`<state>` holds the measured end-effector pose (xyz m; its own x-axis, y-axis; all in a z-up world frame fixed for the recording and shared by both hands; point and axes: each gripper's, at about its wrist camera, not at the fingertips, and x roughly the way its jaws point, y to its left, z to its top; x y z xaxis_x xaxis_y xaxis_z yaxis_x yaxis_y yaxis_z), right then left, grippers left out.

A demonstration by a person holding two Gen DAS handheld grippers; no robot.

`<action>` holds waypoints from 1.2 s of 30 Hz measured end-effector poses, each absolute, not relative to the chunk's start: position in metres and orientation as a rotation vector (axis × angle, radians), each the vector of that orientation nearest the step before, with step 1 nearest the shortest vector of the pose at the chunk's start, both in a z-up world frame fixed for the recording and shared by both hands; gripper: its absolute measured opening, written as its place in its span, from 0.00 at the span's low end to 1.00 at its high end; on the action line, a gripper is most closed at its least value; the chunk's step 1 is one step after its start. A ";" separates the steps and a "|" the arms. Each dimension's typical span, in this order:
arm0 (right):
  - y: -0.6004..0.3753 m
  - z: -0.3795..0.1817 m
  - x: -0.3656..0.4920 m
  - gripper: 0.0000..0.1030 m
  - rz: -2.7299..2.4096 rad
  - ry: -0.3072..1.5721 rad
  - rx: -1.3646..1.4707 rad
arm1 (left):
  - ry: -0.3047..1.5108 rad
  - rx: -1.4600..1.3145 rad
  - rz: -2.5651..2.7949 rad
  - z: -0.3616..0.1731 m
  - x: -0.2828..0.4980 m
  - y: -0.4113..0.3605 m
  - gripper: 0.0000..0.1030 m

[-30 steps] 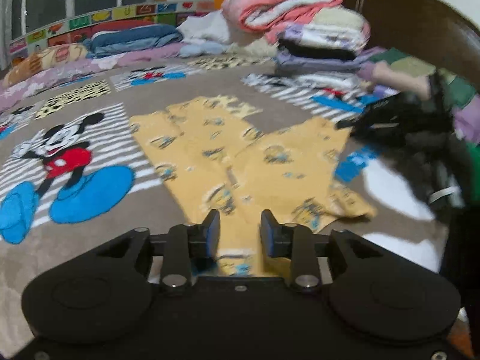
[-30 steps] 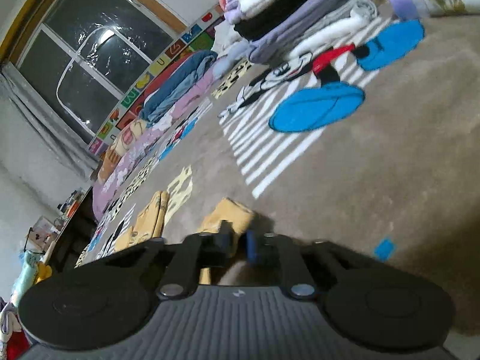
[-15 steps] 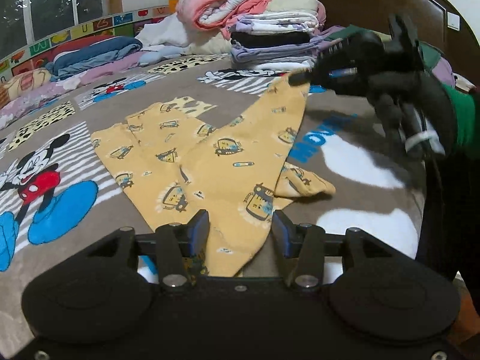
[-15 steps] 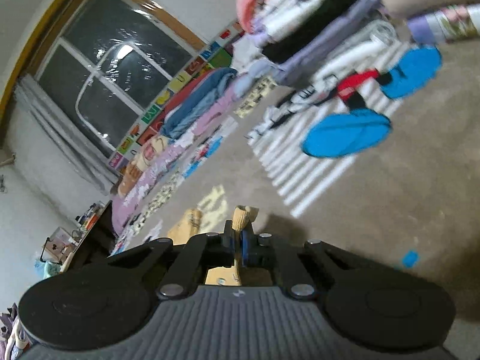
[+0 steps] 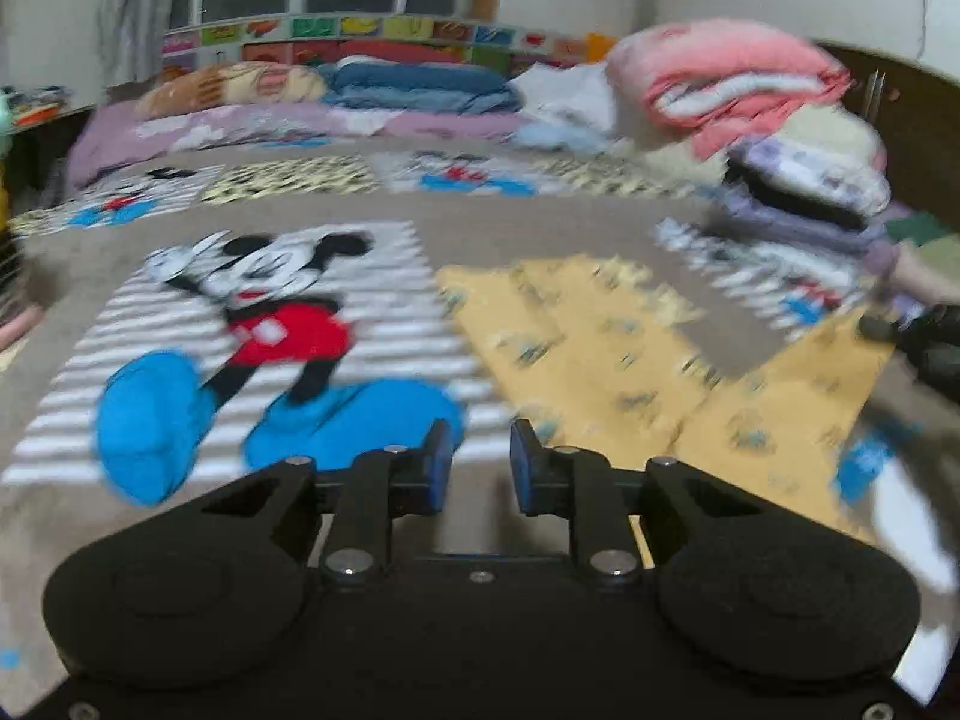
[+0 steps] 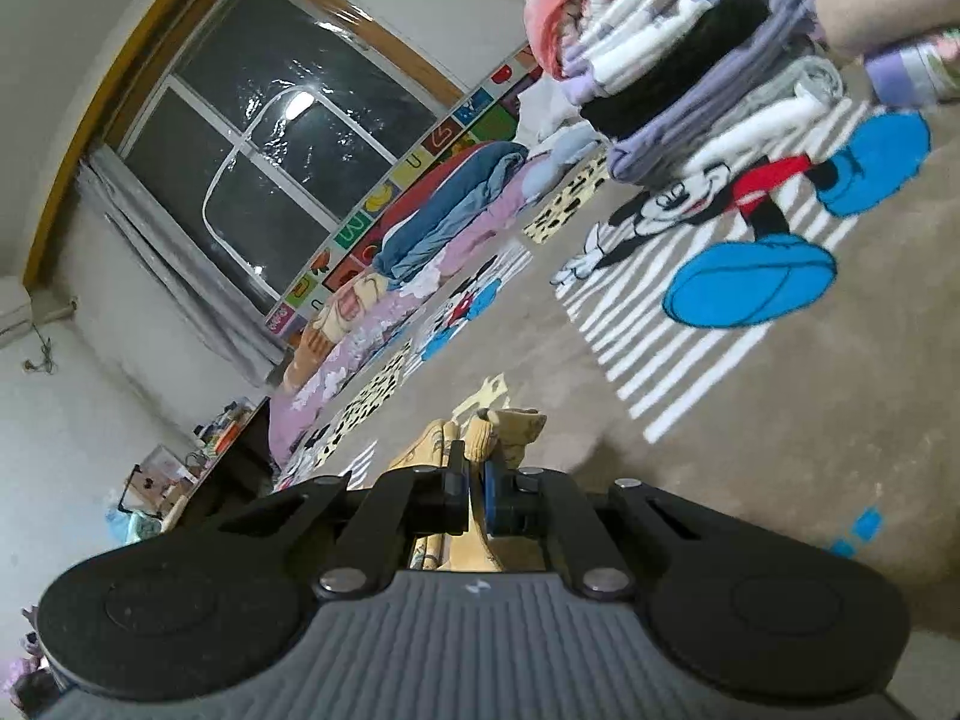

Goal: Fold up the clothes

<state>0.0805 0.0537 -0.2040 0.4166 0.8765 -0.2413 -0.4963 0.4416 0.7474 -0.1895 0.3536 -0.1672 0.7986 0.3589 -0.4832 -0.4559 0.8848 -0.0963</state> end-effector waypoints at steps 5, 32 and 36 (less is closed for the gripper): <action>0.058 -0.191 0.080 0.06 0.960 0.673 0.644 | 0.538 -0.115 0.183 -0.177 -0.174 0.320 0.18; 0.254 -0.072 0.048 0.05 1.013 0.634 0.184 | 0.658 -0.066 -0.162 -0.203 -0.215 0.281 0.57; 0.291 -0.078 0.040 0.05 1.022 0.635 0.084 | 0.649 -0.122 -0.175 -0.204 -0.217 0.288 0.59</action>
<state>0.0404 0.2911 -0.0779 0.3599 0.8149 -0.4543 -0.7678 0.5353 0.3520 -0.2165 0.2885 -0.2038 0.7828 -0.1997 -0.5894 0.1236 0.9781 -0.1672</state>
